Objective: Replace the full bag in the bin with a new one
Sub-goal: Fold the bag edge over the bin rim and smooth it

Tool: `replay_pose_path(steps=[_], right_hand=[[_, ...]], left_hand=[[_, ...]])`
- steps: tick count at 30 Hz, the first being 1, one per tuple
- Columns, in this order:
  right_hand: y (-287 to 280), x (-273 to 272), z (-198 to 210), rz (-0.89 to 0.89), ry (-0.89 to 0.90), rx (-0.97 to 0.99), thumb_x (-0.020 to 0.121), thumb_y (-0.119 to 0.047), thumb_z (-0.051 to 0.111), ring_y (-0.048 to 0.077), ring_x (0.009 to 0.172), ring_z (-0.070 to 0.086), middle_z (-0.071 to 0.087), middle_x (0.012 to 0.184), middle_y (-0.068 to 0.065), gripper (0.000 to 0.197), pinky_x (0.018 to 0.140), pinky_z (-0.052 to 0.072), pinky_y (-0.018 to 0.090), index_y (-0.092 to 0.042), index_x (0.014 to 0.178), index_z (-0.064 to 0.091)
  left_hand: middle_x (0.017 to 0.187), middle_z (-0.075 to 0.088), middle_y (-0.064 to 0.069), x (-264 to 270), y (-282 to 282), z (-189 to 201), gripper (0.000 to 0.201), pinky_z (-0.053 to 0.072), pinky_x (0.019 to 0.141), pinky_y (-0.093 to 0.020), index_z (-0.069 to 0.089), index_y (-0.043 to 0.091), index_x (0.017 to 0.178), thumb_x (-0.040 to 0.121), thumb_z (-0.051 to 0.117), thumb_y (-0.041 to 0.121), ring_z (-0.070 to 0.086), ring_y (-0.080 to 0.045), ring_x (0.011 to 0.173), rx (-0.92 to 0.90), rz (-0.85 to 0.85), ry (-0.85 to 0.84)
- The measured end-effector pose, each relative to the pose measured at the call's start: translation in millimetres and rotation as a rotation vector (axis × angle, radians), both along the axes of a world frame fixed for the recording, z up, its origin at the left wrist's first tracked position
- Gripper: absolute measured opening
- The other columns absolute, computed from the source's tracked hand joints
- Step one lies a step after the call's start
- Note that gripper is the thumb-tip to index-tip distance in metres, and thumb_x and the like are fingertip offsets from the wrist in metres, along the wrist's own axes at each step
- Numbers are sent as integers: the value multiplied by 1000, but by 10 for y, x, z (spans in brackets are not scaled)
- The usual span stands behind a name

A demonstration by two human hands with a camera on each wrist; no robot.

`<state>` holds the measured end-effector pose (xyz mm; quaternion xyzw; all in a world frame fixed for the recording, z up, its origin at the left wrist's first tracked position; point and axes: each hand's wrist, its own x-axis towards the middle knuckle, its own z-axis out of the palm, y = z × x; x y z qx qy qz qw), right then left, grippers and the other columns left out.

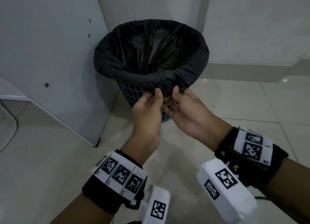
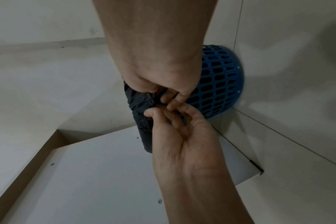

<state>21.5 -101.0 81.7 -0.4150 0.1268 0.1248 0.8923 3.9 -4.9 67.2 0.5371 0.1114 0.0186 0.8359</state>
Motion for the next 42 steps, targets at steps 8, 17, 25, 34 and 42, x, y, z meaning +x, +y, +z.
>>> replay_pose_path(steps=[8,17,25,34,42], right_hand=[[21,135,5,-133,89,-65,98,-6,58,15,78,63,67,92,5,21,78,61,34,-11,118,61],[35,123,251,-264,16,4,90,-27,72,19,94,74,76,103,13,25,87,59,30,-7,104,67],[49,190,234,-193,-4,52,96,-21,64,20,97,73,74,111,15,28,86,59,29,-1,116,64],[-31,218,93,-104,-55,66,98,-29,61,26,114,67,69,121,17,40,96,56,34,-2,127,61],[-78,214,127,-114,-51,79,97,-26,62,25,110,69,69,121,18,41,93,57,33,0,127,59]], left_hand=[[89,65,7,128,-64,69,15,44,58,-12,65,20,110,104,51,18,57,0,71,54,119,96],[99,74,10,53,-128,159,22,46,76,-19,70,20,116,95,67,26,65,-3,91,-50,147,158],[120,71,1,22,-110,357,44,52,95,-24,64,21,122,94,57,55,68,-9,108,-329,107,161],[129,65,-4,77,-96,345,50,55,89,-23,60,11,132,102,47,48,64,-12,99,-348,60,169],[128,67,2,91,-58,320,54,50,92,-24,62,13,132,102,41,53,63,-8,104,-295,-44,169]])
